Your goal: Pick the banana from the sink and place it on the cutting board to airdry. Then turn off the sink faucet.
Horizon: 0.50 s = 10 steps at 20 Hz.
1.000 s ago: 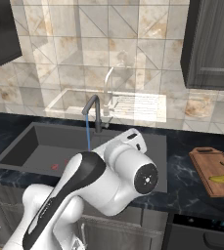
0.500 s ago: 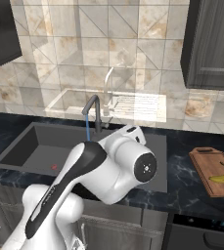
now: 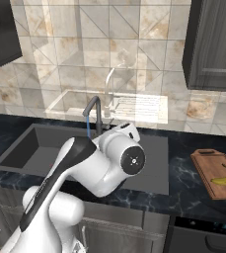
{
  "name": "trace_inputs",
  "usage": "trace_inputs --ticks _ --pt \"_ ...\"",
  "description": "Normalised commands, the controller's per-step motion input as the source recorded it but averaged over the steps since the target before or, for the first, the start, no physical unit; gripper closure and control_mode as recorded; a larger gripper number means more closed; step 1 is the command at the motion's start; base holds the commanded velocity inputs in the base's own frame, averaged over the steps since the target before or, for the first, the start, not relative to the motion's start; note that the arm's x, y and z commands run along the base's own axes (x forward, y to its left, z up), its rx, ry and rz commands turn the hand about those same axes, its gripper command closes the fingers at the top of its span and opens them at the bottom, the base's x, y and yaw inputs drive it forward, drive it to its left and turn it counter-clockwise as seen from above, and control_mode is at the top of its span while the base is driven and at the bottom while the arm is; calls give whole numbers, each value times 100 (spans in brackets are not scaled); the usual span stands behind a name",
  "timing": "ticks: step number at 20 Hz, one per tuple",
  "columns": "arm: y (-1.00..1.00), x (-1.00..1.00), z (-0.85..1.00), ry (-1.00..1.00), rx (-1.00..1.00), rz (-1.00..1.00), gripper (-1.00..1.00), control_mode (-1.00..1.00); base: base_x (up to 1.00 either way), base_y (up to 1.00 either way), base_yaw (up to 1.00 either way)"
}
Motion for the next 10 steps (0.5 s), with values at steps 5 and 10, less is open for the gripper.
trace_inputs --ticks 5,10 --pt "16 19 -11 0 -2 -5 -100 -100 0 0 0" --pt "10 12 -20 0 -1 -3 -100 -100 0 0 0"
